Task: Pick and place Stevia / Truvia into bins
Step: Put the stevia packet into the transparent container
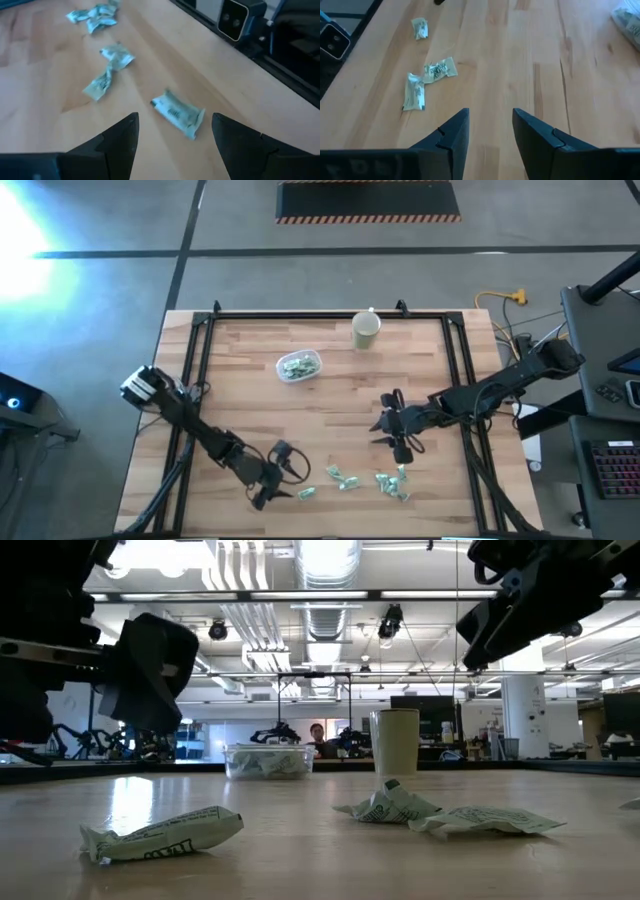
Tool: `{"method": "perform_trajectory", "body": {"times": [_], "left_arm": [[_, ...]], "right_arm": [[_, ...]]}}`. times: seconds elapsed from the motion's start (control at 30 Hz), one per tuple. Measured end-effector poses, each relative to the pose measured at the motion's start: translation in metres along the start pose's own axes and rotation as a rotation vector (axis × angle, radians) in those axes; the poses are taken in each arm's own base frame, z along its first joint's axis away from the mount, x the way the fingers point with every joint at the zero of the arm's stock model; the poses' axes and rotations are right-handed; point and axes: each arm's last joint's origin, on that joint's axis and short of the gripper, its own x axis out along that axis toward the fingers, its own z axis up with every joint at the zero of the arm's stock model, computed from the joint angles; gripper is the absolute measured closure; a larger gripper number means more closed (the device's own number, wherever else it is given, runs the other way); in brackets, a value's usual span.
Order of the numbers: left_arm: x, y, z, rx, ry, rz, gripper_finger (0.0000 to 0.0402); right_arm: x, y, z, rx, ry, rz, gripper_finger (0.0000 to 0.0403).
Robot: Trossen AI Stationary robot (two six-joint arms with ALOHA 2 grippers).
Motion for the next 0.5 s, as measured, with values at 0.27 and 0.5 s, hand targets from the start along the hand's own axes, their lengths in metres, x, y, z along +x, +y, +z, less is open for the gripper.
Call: {"method": "perform_trajectory", "body": {"times": [0.27, 0.5], "left_arm": [[0.021, -0.006, -0.004, 0.028, 0.038, -0.045, 0.0168], [0.027, -0.007, -0.008, 0.048, 0.054, -0.06, 0.0168]], "right_arm": [[0.0, 0.0, 0.0, 0.0, -0.001, 0.0, 0.0264], [0.0, 0.0, 0.0, 0.0, -0.001, 0.0, 0.0271]]}}
